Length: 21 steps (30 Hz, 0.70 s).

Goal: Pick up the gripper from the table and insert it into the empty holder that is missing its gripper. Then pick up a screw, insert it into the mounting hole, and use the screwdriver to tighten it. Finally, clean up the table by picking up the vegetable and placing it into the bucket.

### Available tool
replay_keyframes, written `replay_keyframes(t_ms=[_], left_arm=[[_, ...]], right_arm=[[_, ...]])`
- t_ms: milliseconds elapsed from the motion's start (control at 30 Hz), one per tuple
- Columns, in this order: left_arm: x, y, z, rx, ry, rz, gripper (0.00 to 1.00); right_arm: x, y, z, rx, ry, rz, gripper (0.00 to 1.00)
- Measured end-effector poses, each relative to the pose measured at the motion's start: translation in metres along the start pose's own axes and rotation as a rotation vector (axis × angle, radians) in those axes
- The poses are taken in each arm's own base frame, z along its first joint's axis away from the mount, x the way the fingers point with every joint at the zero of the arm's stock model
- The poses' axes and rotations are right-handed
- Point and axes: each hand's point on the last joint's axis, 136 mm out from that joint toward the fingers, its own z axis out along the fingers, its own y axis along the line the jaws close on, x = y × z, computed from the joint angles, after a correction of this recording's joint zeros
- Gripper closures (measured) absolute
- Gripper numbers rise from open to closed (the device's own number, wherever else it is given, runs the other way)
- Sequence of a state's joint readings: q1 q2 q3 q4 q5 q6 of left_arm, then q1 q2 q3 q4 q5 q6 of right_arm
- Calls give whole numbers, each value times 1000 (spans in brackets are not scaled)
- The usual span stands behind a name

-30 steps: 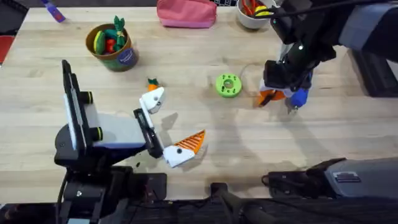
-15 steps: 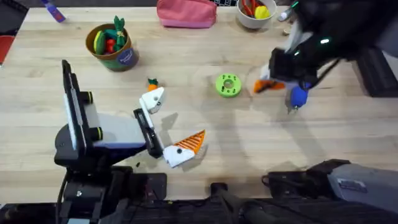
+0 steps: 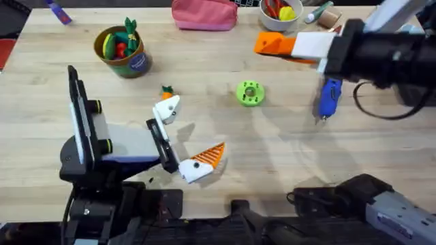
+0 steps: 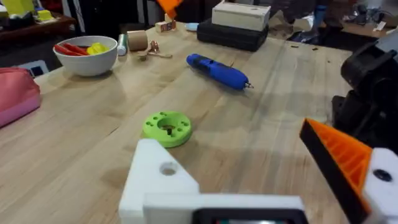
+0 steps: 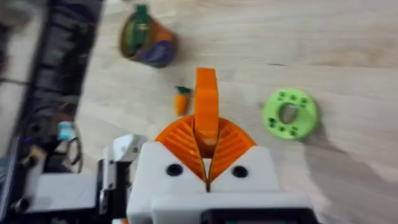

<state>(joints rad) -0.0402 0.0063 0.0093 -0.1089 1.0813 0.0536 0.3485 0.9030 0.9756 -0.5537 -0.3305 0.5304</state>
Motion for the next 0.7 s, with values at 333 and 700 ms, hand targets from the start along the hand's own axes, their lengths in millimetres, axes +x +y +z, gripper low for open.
replay_keyframes(t_ms=[333, 700], left_arm=[[0, 0, 0, 0, 0, 0, 14], [0, 0, 0, 0, 0, 0, 14]], right_arm=[[20, 31, 11, -381, 39, -34, 992], [25, 18, 55, -665, 253, 37, 993]])
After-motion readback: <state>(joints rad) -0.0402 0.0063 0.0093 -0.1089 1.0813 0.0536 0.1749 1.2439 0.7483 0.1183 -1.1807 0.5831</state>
